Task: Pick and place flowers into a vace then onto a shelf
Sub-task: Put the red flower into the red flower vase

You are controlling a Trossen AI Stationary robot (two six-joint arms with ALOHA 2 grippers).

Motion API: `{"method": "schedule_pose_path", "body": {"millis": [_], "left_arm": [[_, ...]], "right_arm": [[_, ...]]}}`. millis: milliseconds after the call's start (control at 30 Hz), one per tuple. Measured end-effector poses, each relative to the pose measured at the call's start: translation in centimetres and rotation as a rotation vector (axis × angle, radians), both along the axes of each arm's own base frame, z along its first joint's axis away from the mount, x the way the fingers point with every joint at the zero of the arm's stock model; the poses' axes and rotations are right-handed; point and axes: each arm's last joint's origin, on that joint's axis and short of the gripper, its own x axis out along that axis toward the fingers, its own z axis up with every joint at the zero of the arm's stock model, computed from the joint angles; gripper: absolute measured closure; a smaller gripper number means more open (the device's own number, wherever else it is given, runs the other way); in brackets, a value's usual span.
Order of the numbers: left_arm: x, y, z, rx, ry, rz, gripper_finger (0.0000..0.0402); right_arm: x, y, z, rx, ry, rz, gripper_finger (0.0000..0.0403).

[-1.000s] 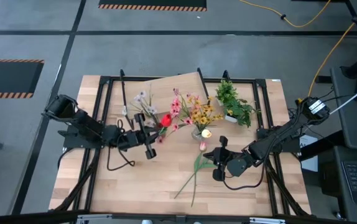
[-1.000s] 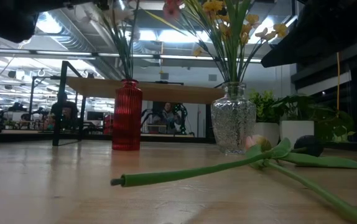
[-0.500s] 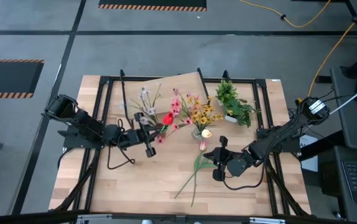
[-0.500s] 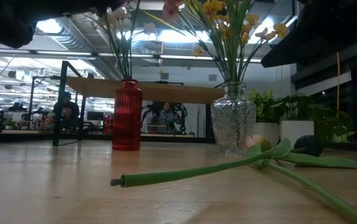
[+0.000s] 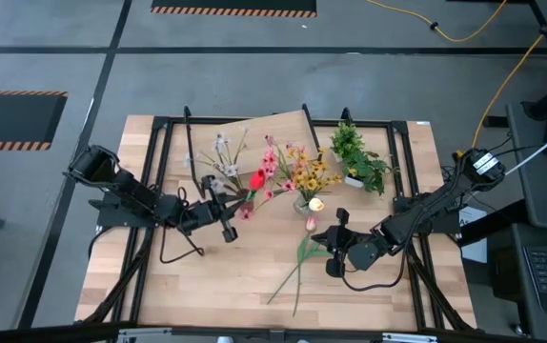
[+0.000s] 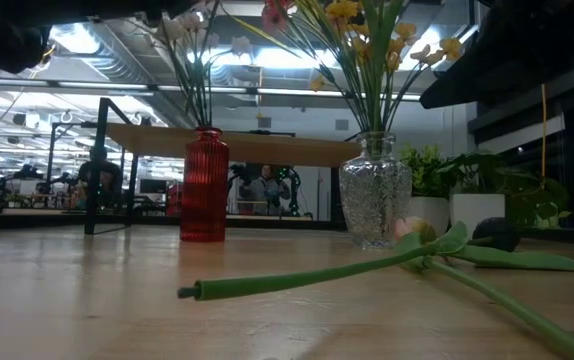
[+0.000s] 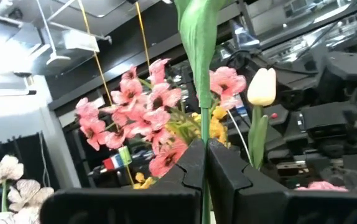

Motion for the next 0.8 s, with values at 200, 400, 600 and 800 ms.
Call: {"method": "schedule_pose_path", "body": {"millis": [200, 400, 600, 800], "left_arm": [[0.4, 0.4, 0.5, -0.017, -0.026, 0.001, 0.0398], [0.9, 0.7, 1.1, -0.006, -0.041, 0.035, 0.0398], [1.0, 1.1, 1.2, -0.006, -0.042, 0.052, 0.0399], [0.9, 1.4, 0.8, -0.005, -0.046, 0.010, 0.0399]], "right_arm": [[0.0, 0.0, 0.0, 0.000, 0.000, 0.000, 0.0383], [0.0, 0.0, 0.0, 0.000, 0.000, 0.000, 0.0383], [0.0, 0.0, 0.0, 0.000, 0.000, 0.000, 0.0383], [0.0, 0.0, 0.0, 0.000, 0.000, 0.000, 0.0383]]}}
